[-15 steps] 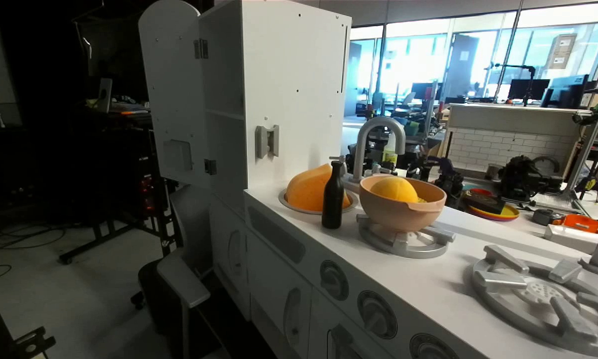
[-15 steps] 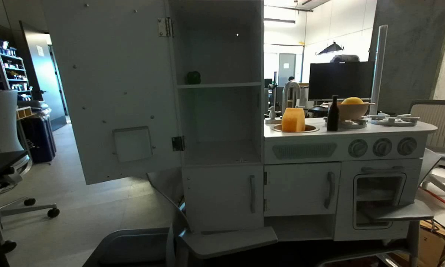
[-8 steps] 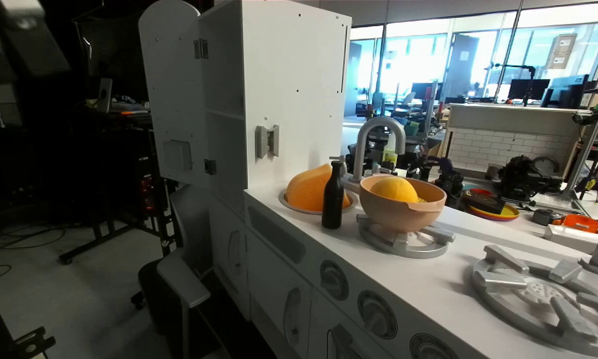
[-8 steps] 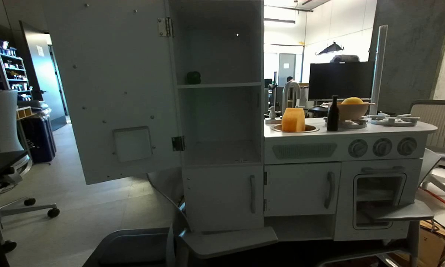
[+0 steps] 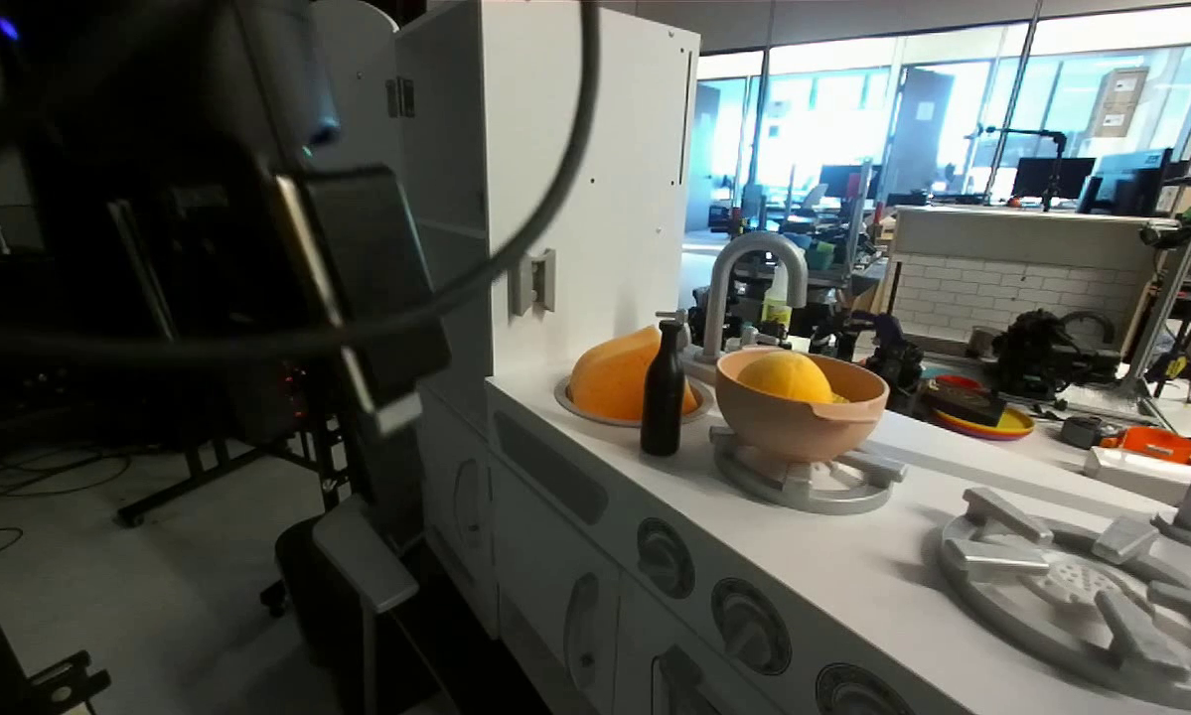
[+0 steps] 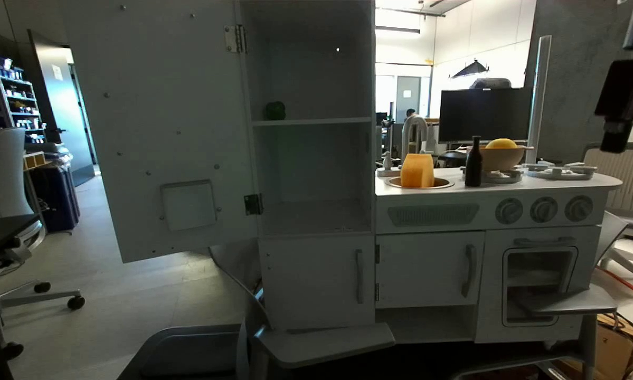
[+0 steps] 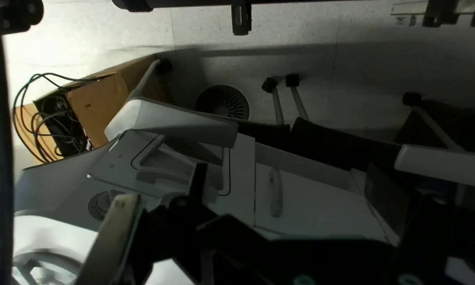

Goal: Open the right cabinet door then put the black bottle and orange sponge in the top compartment of the right cabinet respectively

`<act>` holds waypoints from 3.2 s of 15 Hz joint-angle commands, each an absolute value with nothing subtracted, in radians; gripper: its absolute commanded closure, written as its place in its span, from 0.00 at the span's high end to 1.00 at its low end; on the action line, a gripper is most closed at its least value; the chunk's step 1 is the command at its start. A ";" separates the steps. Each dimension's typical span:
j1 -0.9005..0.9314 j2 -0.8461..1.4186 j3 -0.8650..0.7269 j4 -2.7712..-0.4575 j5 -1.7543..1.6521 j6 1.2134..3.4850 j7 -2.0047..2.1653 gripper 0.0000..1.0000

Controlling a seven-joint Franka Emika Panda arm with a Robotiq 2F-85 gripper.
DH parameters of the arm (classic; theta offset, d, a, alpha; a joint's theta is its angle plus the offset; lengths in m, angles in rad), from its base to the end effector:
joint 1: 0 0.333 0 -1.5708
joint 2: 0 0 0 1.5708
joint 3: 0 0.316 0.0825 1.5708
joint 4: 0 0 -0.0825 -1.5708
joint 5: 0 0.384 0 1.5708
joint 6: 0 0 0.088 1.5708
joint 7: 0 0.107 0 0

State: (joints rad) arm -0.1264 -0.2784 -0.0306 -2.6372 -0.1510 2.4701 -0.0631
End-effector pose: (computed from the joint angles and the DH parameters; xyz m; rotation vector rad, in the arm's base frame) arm 0.4160 -0.0651 0.3488 3.0340 0.0301 0.1530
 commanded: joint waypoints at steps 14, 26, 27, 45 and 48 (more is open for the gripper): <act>-0.140 0.574 -0.012 -2.238 0.013 2.918 -0.003 1.00; -0.089 0.790 -0.001 -2.039 0.086 3.049 0.083 1.00; -0.086 0.796 0.000 -2.040 0.086 3.069 0.086 1.00; -0.035 0.823 -0.035 -2.051 0.083 3.217 0.099 0.34; -0.010 0.828 -0.063 -2.043 0.093 3.206 0.120 0.12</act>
State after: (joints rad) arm -0.0545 0.8135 -0.0235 -2.0544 0.0661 3.1811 0.0916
